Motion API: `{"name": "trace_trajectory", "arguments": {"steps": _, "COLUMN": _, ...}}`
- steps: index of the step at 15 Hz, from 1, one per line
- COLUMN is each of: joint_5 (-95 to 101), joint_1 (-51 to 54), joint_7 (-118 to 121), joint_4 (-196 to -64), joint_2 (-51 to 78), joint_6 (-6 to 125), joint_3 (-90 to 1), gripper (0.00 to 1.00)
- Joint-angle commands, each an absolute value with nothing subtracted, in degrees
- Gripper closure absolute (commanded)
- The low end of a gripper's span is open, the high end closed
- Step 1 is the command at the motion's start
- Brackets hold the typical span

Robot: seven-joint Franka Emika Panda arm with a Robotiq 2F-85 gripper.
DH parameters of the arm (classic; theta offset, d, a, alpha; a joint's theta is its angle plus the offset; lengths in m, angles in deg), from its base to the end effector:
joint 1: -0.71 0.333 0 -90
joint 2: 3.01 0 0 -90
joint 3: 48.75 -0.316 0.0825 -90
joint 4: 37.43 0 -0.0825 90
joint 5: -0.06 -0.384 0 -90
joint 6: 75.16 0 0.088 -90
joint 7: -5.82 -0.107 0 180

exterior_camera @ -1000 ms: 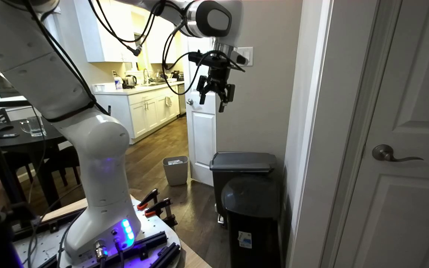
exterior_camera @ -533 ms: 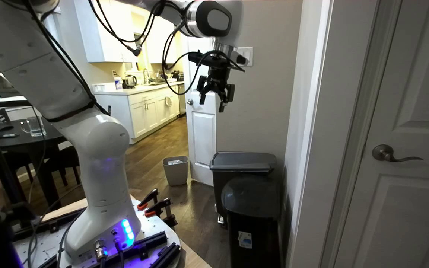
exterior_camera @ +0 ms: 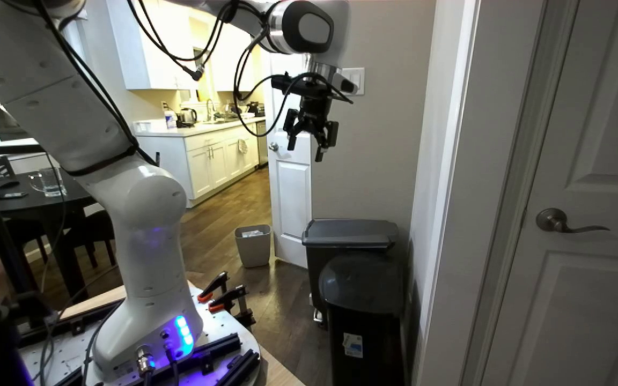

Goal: Open the bin

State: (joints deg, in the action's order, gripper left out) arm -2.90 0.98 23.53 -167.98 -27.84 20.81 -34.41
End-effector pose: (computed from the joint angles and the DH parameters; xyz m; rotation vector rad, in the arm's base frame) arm 0.3920 -0.1022 0.5043 -2.9351 -0.1252 0.1998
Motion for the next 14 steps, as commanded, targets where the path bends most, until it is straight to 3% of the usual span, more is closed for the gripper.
{"name": "trace_trajectory", "arguments": {"steps": 1, "joint_5": -3.46, "joint_1": -0.77, "joint_7": 24.11, "joint_4": -167.86, "joint_2": -27.61, "joint_6": 20.66, "joint_3": -35.87, "gripper": 0.00}}
{"name": "trace_trajectory", "arguments": {"steps": 6, "joint_5": -1.77, "joint_1": -0.31, "joint_7": 22.36, "joint_4": -168.80, "joint_2": -27.77, "joint_6": 22.15, "joint_3": -38.35, "gripper": 0.00}}
{"name": "trace_trajectory", "arguments": {"steps": 14, "joint_5": -3.01, "joint_1": 2.73, "joint_7": 11.43, "joint_4": -168.81, "joint_2": -20.12, "joint_6": 36.21, "joint_3": -48.18, "gripper": 0.00}}
